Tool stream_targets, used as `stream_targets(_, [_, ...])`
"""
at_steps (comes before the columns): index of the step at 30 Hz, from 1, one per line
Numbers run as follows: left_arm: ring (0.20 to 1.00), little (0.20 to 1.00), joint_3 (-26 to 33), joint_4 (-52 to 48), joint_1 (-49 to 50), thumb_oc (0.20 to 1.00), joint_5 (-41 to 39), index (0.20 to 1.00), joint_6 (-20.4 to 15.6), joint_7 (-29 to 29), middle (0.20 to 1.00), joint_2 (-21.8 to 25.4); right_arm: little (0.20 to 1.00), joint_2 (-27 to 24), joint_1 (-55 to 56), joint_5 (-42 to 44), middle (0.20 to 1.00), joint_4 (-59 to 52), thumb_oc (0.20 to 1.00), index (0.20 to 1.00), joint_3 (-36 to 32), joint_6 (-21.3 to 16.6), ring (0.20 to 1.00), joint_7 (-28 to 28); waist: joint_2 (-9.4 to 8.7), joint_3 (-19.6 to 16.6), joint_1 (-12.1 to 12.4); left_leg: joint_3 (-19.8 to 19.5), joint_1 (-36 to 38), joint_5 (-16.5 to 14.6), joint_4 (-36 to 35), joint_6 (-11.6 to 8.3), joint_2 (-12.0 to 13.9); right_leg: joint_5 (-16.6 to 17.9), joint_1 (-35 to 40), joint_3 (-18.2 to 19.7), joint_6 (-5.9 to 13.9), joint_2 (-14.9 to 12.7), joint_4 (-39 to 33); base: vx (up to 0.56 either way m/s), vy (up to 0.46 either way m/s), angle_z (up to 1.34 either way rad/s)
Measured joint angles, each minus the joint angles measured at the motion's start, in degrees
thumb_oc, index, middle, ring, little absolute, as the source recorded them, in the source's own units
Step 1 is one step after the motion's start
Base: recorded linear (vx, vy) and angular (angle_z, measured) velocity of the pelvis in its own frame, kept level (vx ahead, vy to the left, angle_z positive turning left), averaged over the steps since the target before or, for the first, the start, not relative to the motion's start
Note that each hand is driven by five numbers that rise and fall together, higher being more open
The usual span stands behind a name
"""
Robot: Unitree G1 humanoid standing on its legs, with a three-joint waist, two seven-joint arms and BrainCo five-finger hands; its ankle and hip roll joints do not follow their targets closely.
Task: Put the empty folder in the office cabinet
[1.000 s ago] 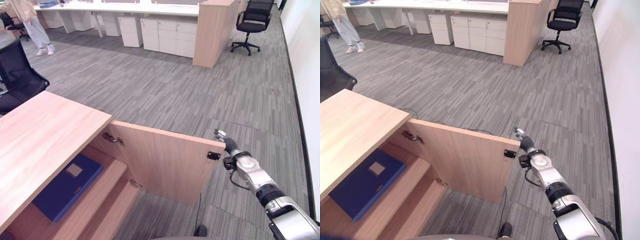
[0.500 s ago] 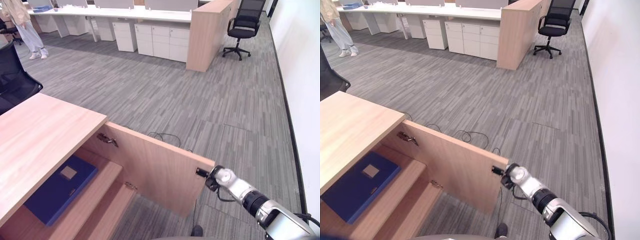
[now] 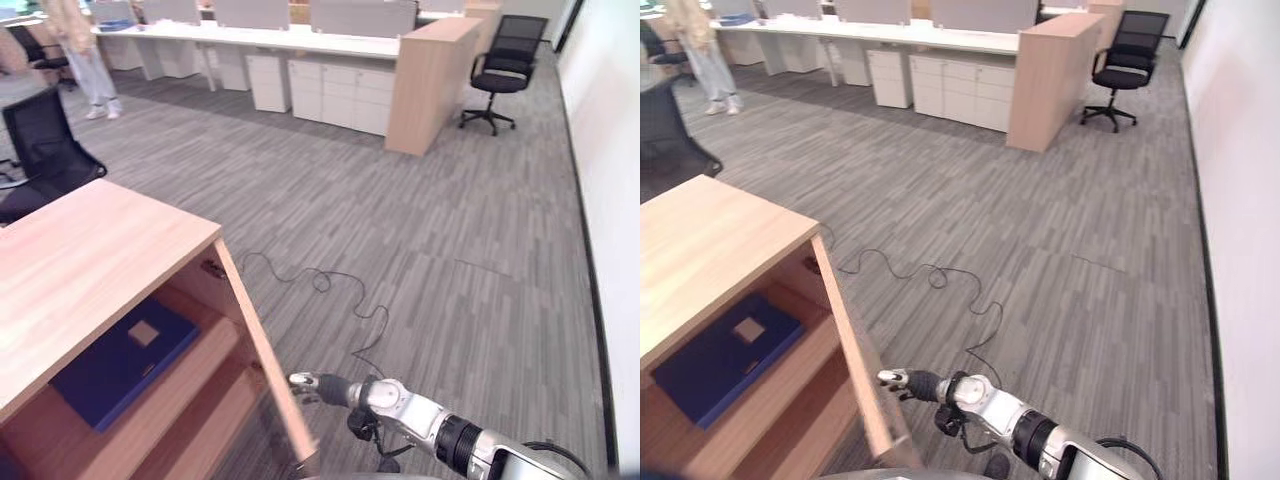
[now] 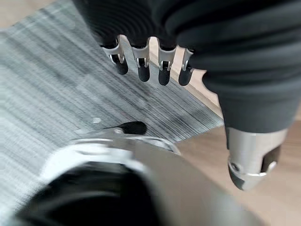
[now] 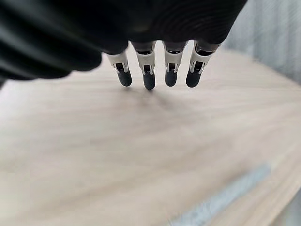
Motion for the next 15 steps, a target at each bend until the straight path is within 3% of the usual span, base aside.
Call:
stream_targets(3, [1.000,1.000,0.1,1.6,0.0,1.000,0.9,1.000,-0.1,0.5,1.000,0.5,1.000,0.0,-0.1,0.3,1.000,0.1,1.000,1.000,-0.6,0.0,1.000,-0.5,-1.02,0.2,1.2,-0.7,-0.8,0.8,0.0,0.22,-0.2,0.0,-0.3,-0.3,0.01,-0.7,0.8,-0.08,-0.052,0.16])
stream_targets(5, [1.000,1.000,0.0,2.1,-0.9,1.000,1.1,1.000,-0.1,0.9,1.000,0.6,1.000,-0.1,0.0,0.9,1.000,0.3,1.000,1.000,-1.4,-0.2,1.000,-1.1,-1.53,0.5,0.8,-4.0,-2.1,0.9,0.6,0.54,-0.1,-0.4,-0.2,-0.6,0.60,-0.7,1.3,-0.09,-0.092,0.66])
stream_targets(7, [1.000,1.000,-0.7,3.8,-4.2,1.000,2.2,1.000,-0.1,1.5,1.000,0.7,1.000,-0.4,-0.1,1.9,1.000,0.6,1.000,1.000,-1.9,-1.3,1.000,-1.7,-1.18,1.7,-1.2,-11.6,-6.4,1.1,3.3,1.04,0.4,-3.6,-1.5,12.6,2.72,2.4,3.7,-0.02,-0.125,1.59])
stream_targets(8, [1.000,1.000,-1.4,4.6,-5.7,1.000,2.2,1.000,-0.1,1.6,1.000,0.7,1.000,-0.3,-0.6,2.0,1.000,0.6,1.000,1.000,-2.0,-1.7,1.000,-2.3,-0.92,3.0,-1.2,-15.7,-7.6,2.2,3.5,1.08,0.4,-4.1,-0.6,17.3,2.14,4.7,2.8,0.00,-0.118,1.49])
stream_targets(11, [1.000,1.000,-2.6,4.5,-7.0,1.000,2.1,1.000,-0.4,1.9,1.000,0.2,1.000,1.6,-4.3,3.2,1.000,4.7,1.000,1.000,-1.9,-2.5,1.000,-3.4,-0.47,5.6,1.3,-22.8,-9.0,2.2,2.5,1.14,0.8,-4.6,2.9,15.8,1.31,6.7,-1.2,0.13,-0.245,1.53])
stream_targets(13, [1.000,1.000,-2.3,4.2,-7.0,1.000,2.0,1.000,-0.3,1.9,1.000,0.2,1.000,1.8,-5.0,3.4,1.000,4.6,1.000,1.000,-1.4,-2.7,1.000,-3.4,-0.19,6.4,2.7,-23.9,-9.9,2.0,2.2,1.28,1.0,-5.0,3.2,13.8,0.75,6.8,-1.3,0.11,-0.120,1.01])
stream_targets(15, [1.000,1.000,-1.1,3.7,-7.6,1.000,1.8,1.000,0.4,2.6,1.000,0.1,1.000,3.5,-5.8,4.1,1.000,4.5,1.000,1.000,-0.6,-2.6,1.000,-3.4,-0.66,7.6,5.3,-24.7,-11.3,2.3,3.2,0.88,1.8,-6.5,3.9,9.7,-1.10,7.2,-1.4,0.13,-0.172,1.14])
